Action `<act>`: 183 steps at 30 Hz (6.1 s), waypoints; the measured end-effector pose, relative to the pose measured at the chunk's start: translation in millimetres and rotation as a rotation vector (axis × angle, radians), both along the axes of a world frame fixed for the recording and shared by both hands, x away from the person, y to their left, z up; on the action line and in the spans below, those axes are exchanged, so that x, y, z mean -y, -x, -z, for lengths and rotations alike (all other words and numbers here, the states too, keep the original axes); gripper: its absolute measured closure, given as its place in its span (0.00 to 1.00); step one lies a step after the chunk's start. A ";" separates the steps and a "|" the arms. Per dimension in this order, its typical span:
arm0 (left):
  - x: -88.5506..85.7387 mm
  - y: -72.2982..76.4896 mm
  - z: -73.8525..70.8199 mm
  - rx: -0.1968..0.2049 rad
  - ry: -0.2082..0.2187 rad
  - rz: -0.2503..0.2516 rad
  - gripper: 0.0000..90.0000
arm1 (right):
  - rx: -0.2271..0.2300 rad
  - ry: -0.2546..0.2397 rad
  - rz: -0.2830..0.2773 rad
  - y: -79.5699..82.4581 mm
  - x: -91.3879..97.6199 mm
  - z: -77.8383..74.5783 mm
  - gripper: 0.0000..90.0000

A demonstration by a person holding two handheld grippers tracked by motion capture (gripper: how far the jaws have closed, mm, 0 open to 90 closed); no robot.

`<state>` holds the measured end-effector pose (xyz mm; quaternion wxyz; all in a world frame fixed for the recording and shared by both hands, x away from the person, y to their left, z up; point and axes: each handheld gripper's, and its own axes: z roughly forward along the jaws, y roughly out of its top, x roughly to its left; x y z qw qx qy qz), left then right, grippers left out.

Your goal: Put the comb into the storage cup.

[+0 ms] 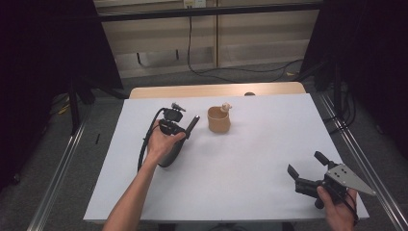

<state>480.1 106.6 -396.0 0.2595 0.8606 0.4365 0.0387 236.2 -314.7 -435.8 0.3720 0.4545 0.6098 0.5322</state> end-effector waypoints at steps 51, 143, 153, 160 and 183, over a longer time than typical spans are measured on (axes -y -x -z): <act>-25.9 70.1 -35.0 0.207 0.267 0.239 0.81 | -0.003 -0.014 -0.014 -0.2 -0.4 -1.2 0.00; 64.7 122.7 -41.5 0.092 -0.041 0.828 0.81 | -0.544 0.312 -0.871 -74.5 -117.3 -47.2 0.07; 72.1 117.8 -40.9 0.069 -0.093 0.845 0.81 | -0.575 0.401 -0.896 -88.0 -127.2 -51.7 0.15; 74.0 114.3 -36.3 0.062 -0.107 0.849 0.81 | -0.613 0.473 -0.905 -98.5 -137.3 -52.2 0.19; 79.0 115.4 -30.7 0.059 -0.135 0.879 0.81 | -0.607 0.628 -0.998 -114.3 -158.3 -56.0 0.53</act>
